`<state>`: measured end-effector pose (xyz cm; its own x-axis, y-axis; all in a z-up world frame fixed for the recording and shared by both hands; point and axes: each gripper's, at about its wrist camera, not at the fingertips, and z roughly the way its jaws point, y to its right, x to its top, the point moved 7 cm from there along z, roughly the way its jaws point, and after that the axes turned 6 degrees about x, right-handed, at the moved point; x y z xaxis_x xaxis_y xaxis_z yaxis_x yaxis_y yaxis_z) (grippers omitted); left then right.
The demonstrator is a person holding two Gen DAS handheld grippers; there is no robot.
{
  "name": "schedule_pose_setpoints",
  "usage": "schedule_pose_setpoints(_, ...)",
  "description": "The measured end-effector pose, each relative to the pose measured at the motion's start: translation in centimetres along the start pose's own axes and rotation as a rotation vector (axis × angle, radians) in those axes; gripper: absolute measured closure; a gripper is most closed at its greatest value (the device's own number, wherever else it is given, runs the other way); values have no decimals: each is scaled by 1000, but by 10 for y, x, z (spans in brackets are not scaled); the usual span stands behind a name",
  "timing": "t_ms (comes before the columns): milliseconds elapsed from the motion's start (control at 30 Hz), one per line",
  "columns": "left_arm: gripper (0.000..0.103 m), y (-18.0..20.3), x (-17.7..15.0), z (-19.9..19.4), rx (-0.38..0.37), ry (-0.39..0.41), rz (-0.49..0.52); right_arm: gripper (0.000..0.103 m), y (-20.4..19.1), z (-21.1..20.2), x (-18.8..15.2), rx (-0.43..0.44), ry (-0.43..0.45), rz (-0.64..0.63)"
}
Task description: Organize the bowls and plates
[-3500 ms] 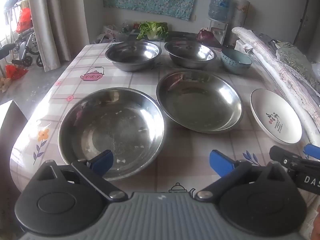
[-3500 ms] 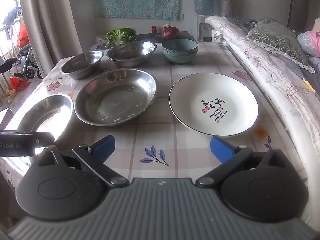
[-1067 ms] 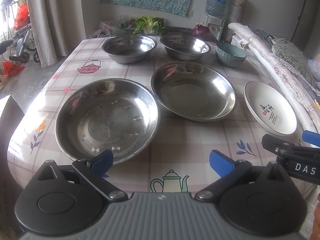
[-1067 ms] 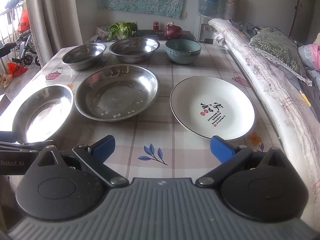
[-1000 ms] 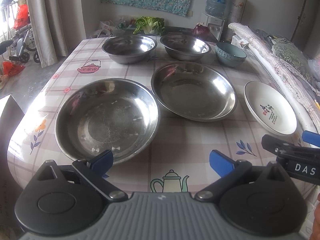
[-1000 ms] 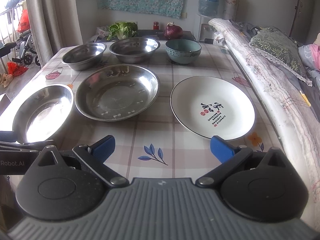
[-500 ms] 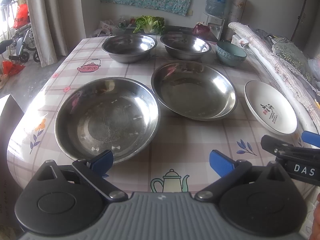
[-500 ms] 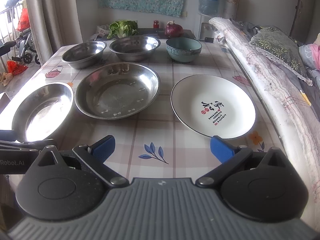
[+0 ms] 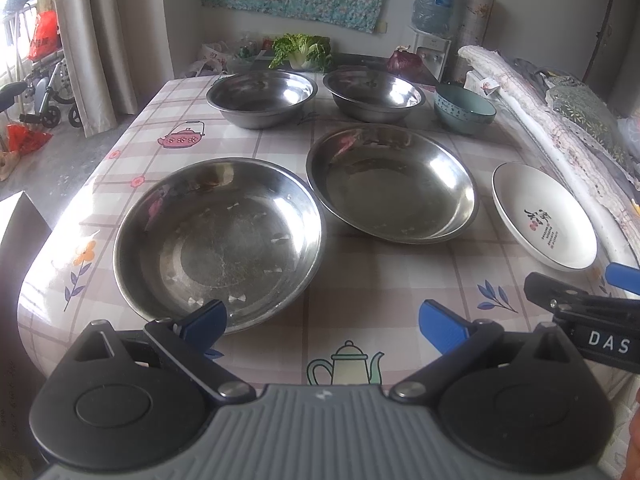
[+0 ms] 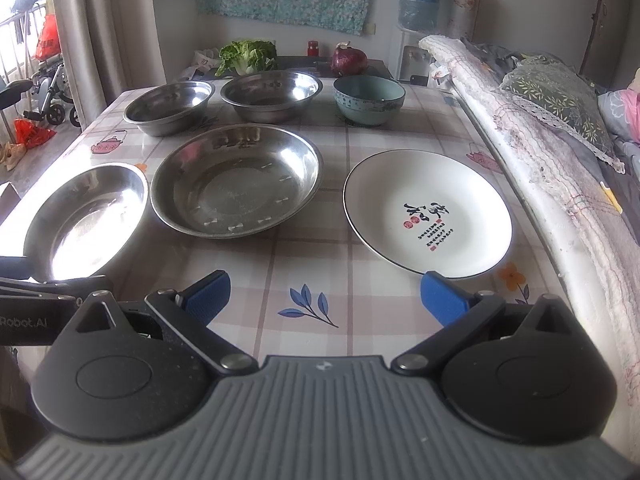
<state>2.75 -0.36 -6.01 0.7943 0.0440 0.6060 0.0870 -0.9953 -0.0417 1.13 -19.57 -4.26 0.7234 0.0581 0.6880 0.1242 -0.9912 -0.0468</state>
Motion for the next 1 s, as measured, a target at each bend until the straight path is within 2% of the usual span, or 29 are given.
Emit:
schedule_pose_setpoints(233, 0, -5, 12, -4, 16, 42, 27, 1, -1, 0, 5, -2, 15, -10)
schedule_pose_setpoints(467, 0, -20, 50, -9, 44, 115, 36, 1, -3, -5, 40, 11, 106, -29)
schedule_pose_setpoints(567, 0, -24, 67, -9, 57, 128, 37, 1, -5, -5, 57, 38, 140, -32)
schedule_pose_setpoints(733, 0, -31, 93, -2, 61, 131, 18, 1, -9, 2, 75, 132, 157, -11)
schedule_pose_setpoints(1000, 0, -43, 127, 17, 49, 151, -6, 1, -23, 21, 99, 188, 178, -58)
